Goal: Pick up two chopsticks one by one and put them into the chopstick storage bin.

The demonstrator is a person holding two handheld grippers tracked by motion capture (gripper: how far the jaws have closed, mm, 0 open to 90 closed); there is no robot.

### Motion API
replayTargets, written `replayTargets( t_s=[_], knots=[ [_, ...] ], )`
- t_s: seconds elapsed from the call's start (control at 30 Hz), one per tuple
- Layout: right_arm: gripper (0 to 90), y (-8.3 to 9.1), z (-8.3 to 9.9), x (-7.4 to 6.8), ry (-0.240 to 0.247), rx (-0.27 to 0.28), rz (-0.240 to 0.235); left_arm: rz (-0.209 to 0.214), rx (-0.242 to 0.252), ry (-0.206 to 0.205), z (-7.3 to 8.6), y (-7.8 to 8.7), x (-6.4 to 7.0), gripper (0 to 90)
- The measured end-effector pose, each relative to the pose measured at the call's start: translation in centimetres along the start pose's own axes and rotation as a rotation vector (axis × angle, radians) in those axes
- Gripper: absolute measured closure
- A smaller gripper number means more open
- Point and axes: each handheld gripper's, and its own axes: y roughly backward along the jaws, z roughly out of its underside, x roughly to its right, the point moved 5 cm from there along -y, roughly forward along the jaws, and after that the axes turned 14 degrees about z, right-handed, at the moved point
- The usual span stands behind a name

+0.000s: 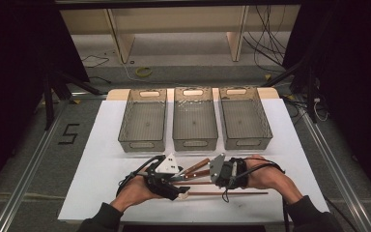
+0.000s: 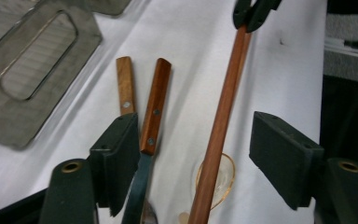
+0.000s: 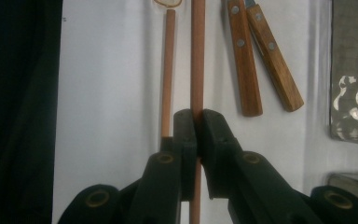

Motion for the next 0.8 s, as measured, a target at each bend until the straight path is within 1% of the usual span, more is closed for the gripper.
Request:
replayTargets(
  t_s=[0.03, 0.07, 0.1, 0.13, 0.17, 0.23, 0.27, 0.3, 0.33, 0.37, 0.43, 0.53, 0.63, 0.8],
  knots=[
    [85.3, 0.0, 0.0, 0.0, 0.002, -0.001, 0.001, 0.006, -0.006, -0.011, -0.1, -0.1, 0.2, 36.6],
    [85.3, 0.1, -0.1, 0.0, 0.002, -0.001, 0.002, 0.014, -0.022, -0.033, -0.2, -0.2, 0.3, 38.7],
    [85.3, 0.1, -0.2, 0.0, 0.006, 0.004, 0.003, 0.017, -0.036, -0.045, -0.2, -0.4, 0.4, 40.7],
    [85.3, 0.1, -0.2, 0.0, 0.006, 0.004, 0.003, 0.015, -0.048, -0.056, -0.2, -0.5, 0.4, 40.7],
    [85.3, 0.1, -0.3, -0.1, 0.009, 0.004, 0.003, 0.018, -0.062, -0.059, -0.2, -0.7, 0.4, 46.2],
    [85.3, 0.2, -0.5, -0.1, 0.024, 0.004, 0.004, 0.030, -0.087, -0.070, -0.1, -0.9, 0.6, 50.5],
    [85.3, 0.2, -0.6, -0.2, 0.021, 0.006, 0.005, 0.035, -0.097, -0.072, -0.1, -1.0, 0.6, 52.5],
    [85.3, 0.2, -0.7, -0.1, 0.033, 0.005, 0.009, 0.036, -0.102, -0.074, 0.0, -1.0, 0.6, 54.3],
    [85.3, 0.2, -0.7, -0.1, 0.033, 0.005, 0.009, 0.039, -0.109, -0.076, 0.0, -1.1, 0.6, 54.3],
    [85.3, 0.2, -0.9, -0.2, 0.042, 0.002, 0.006, 0.042, -0.110, -0.078, 0.0, -1.1, 0.6, 57.8],
    [85.3, 0.2, -1.1, -0.3, 0.048, 0.007, 0.006, 0.048, -0.119, -0.078, -0.1, -1.1, 0.7, 61.0],
    [85.3, 0.2, -1.3, -0.3, 0.055, 0.006, 0.003, 0.068, -0.125, -0.087, -0.2, -1.0, 0.8, 65.9],
    [85.3, 0.2, -1.3, -0.3, 0.057, 0.006, 0.001, 0.075, -0.127, -0.089, -0.3, -1.0, 0.9, 70.5],
    [85.3, 0.2, -1.3, -0.5, 0.062, 0.016, -0.004, 0.091, -0.144, -0.110, -0.3, -1.1, 1.0, 74.9]
  ],
)
